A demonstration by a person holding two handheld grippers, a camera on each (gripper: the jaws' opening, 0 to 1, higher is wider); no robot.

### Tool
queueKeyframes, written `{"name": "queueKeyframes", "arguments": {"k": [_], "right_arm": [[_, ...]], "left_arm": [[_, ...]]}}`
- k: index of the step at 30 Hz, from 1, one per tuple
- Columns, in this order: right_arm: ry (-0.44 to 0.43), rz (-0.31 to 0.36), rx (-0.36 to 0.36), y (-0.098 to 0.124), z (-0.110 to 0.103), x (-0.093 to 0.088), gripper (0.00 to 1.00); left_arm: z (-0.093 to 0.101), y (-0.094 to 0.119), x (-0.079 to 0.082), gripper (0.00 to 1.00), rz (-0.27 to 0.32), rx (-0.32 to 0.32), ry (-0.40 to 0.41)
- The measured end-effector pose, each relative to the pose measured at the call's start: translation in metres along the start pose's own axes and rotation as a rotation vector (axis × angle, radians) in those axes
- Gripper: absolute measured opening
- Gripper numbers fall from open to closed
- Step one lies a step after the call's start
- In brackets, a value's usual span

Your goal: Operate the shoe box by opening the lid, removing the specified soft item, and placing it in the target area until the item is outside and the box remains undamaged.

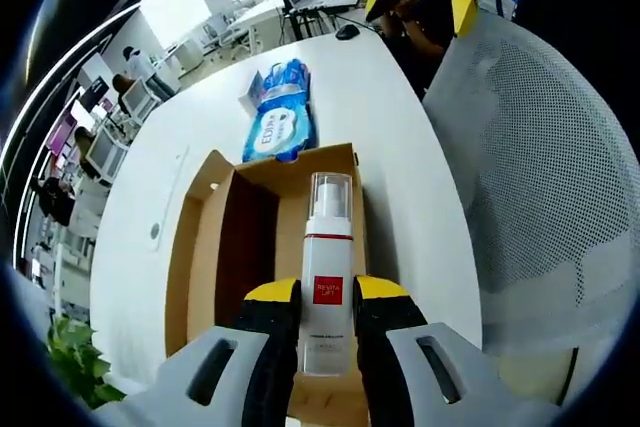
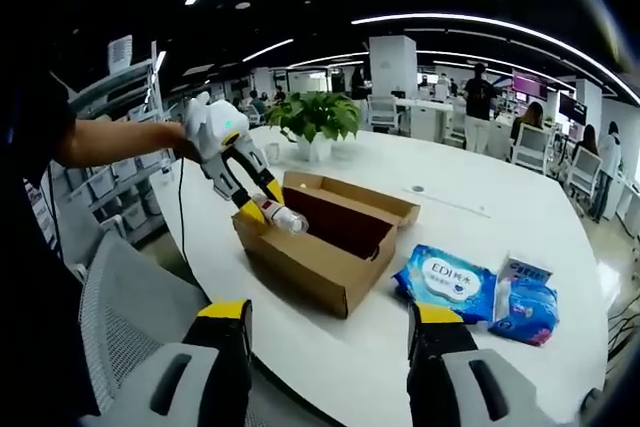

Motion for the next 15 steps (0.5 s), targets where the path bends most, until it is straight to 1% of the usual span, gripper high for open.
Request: {"name": "queueKeyframes", "arguments": {"k": [11, 15], "right_arm": [[-0.043, 0.032, 0.013, -0.007, -0.004, 0.004, 0.49], [-0.070, 0.045, 0.017, -0.008, -0.004, 0.005, 0.48]], "left_arm": [[0.009, 0.002, 0.017, 0.19, 0.059, -0.021, -0.017], [0.013, 0.002, 0.023, 0.19, 0.085, -0.034, -0.026]]}}
Point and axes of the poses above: the point that each gripper's makers call its tool centre point, and the gripper's own axes: y roughly backward along the fingers, z roughly to its right, x roughly out of its top, the point moved 10 cm from there along y, roughly backward along the fingers, and after that the axes turned 12 degrees about y, right-handed, at the moved point
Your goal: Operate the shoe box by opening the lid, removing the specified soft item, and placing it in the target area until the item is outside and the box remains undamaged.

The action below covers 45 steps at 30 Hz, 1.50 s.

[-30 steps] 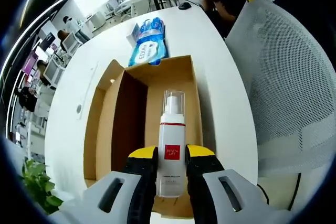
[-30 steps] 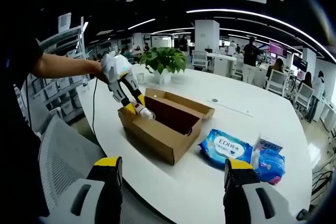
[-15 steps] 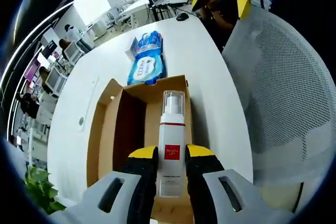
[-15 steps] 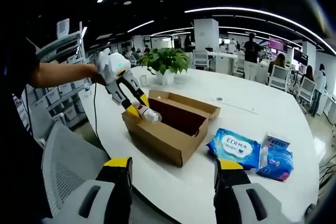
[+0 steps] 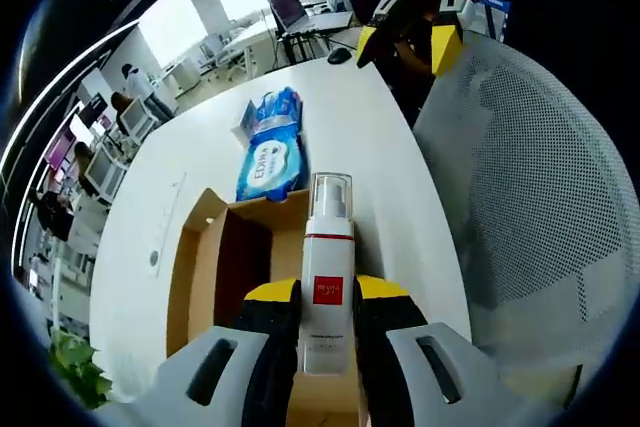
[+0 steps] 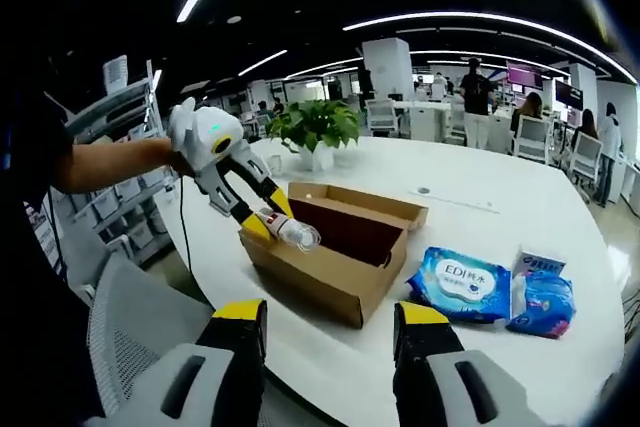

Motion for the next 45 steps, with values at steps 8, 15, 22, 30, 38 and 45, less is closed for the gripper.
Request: {"name": "queueKeyframes", "arguments": {"k": [8, 15, 22, 30, 38, 45], "right_arm": [[-0.059, 0.052, 0.004, -0.004, -0.003, 0.004, 0.42], [-0.123, 0.076, 0.009, -0.004, -0.003, 0.006, 0.36], [-0.155, 0.088, 0.017, -0.005, -0.005, 0.006, 0.32], [-0.150, 0.087, 0.055, -0.009, -0.011, 0.007, 0.31], [-0.206, 0.100, 0.079, -0.013, -0.011, 0.006, 0.30], [-0.259, 0.113, 0.095, -0.014, -0.011, 0.004, 0.27]], "left_arm": [[0.006, -0.001, 0.008, 0.19, 0.049, -0.016, -0.021], [0.014, 0.001, 0.017, 0.19, 0.093, -0.028, -0.037], [0.022, -0.002, 0.023, 0.19, 0.129, -0.054, -0.051], [0.028, -0.005, 0.030, 0.19, 0.166, -0.084, -0.067], [0.035, -0.008, 0.038, 0.19, 0.205, -0.115, -0.074], [0.042, -0.011, 0.044, 0.19, 0.238, -0.155, -0.067]]}}
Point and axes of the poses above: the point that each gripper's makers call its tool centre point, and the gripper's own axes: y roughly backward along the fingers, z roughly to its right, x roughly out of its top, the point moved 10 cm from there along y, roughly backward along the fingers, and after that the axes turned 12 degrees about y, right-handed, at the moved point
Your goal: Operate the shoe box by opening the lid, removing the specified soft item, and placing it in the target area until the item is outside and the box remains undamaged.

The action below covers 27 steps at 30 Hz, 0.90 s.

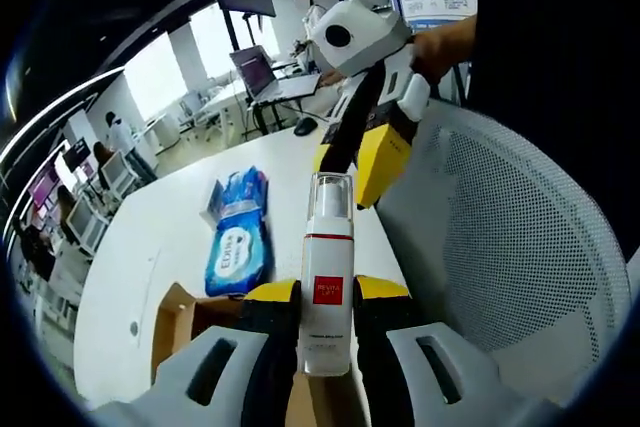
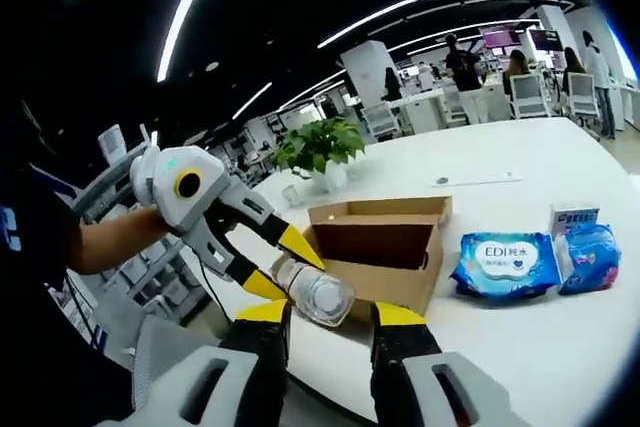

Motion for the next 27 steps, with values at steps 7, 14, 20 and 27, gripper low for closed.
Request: {"name": "queueKeyframes", "arguments": {"k": [7, 14, 20, 27], "right_arm": [[-0.059, 0.013, 0.031, -0.002, -0.002, -0.004, 0.27], [-0.113, 0.037, 0.049, -0.002, -0.005, -0.006, 0.22], [-0.169, 0.052, 0.056, -0.001, -0.005, -0.009, 0.20], [-0.265, 0.071, 0.056, 0.000, -0.003, -0.010, 0.18]], "left_arm": [[0.003, -0.004, 0.006, 0.19, 0.031, -0.018, -0.079], [0.006, -0.008, 0.005, 0.19, 0.030, -0.021, -0.129], [0.008, -0.009, 0.004, 0.19, 0.034, -0.021, -0.157], [0.011, -0.012, 0.004, 0.20, 0.028, -0.008, -0.206]]}}
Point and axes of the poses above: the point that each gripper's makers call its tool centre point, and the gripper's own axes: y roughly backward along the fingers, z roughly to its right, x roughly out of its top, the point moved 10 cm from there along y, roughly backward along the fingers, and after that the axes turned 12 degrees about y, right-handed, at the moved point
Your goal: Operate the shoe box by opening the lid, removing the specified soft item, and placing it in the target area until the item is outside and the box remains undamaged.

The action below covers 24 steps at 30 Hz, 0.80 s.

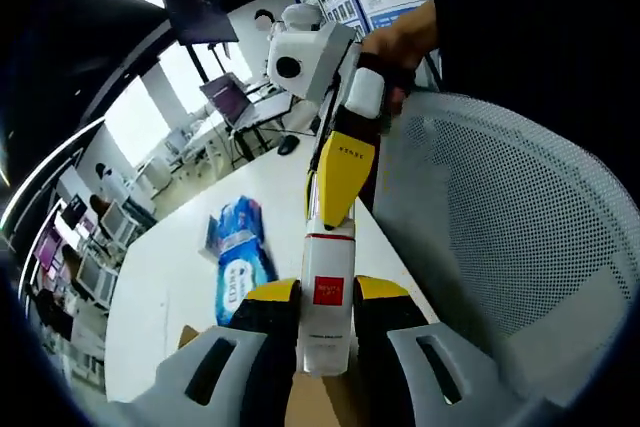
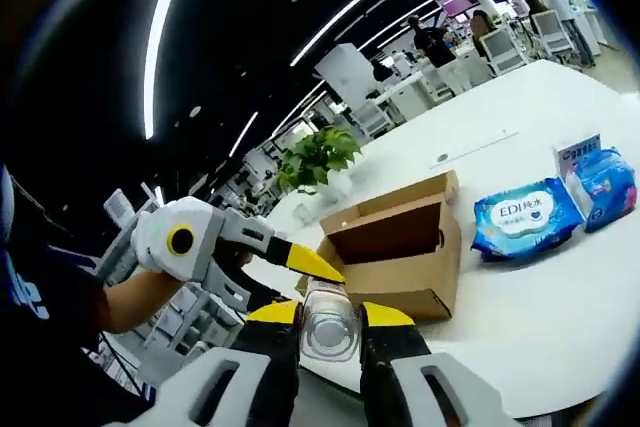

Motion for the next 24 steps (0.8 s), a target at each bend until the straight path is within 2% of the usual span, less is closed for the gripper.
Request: {"name": "queueKeyframes", "arguments": {"k": [7, 14, 20, 24], "right_arm": [[-0.057, 0.013, -0.008, 0.0003, 0.0026, -0.0006, 0.17], [-0.054, -0.016, -0.020, -0.0005, 0.0044, 0.0006, 0.16], [-0.089, -0.009, -0.021, 0.0003, 0.0080, 0.0019, 0.16], [-0.080, -0.015, -0.017, -0.0001, 0.0074, 0.0032, 0.16]], "left_arm": [[-0.0015, -0.0025, -0.0001, 0.20, -0.002, 0.022, -0.003], [-0.0026, -0.0065, -0.0023, 0.21, -0.007, 0.030, 0.020], [-0.0050, -0.0074, -0.0015, 0.21, 0.000, 0.036, 0.036], [-0.0061, -0.0070, -0.0015, 0.23, 0.004, 0.039, 0.036]]}}
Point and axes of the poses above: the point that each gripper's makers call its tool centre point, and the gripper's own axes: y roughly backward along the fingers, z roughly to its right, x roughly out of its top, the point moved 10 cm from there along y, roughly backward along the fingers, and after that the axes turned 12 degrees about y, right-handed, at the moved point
